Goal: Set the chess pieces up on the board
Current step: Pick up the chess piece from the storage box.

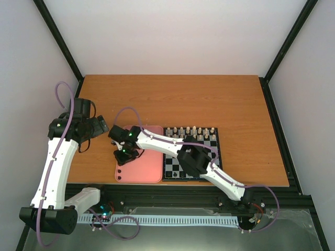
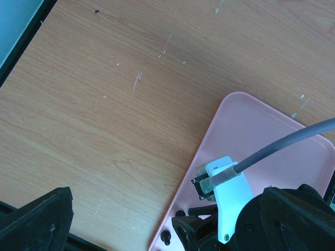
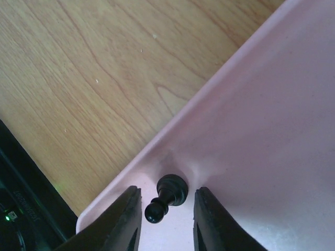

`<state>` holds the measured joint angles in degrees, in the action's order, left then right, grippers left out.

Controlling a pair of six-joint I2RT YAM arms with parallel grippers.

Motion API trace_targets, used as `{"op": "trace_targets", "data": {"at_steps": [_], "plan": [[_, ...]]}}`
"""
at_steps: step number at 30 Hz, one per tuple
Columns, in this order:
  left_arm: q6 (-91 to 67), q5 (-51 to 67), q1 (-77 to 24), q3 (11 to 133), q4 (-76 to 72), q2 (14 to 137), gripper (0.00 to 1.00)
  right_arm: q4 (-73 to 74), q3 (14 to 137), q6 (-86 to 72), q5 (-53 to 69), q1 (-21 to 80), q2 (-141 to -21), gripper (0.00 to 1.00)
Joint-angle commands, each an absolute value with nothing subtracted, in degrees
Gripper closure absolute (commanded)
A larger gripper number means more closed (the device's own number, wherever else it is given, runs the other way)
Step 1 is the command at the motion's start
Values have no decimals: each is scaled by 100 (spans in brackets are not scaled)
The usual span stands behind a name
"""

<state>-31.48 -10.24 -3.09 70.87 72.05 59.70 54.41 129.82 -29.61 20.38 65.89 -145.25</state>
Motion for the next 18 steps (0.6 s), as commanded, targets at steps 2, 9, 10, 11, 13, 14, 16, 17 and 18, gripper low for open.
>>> {"op": "trace_targets", "data": {"at_steps": [2,9,10,11,13,14,16,17,18], "plan": [[-3043,-1004,-282,7094,7222,5873,0,5527,13181,-2983,2083,6622,-14624,74],[-3050,-985,-282,7073,7225,5850,0,5540,13176,-3001,2044,6623,-14609,86],[-3050,-984,-288,7075,7229,5852,0,5550,13175,-2997,2028,6625,-14600,88],[-3057,-984,-283,7075,7225,5846,0,5567,13175,-2989,1991,6619,-14587,89],[-3057,-984,-283,7076,7225,5841,0,5607,13175,-2965,1906,6618,-14533,90],[-3067,-984,-283,7075,7225,5849,0,5634,13175,-2948,1846,6620,-14492,91],[-3067,-984,-287,7085,7234,5851,0,5730,13165,-2914,1681,6614,-14361,92],[-3067,-989,-282,7085,7234,5843,0,5782,13159,-2895,1595,6606,-14276,92],[-3067,-985,-281,7092,7233,5834,0,5823,13111,-2872,1484,6597,-14173,92]]}}
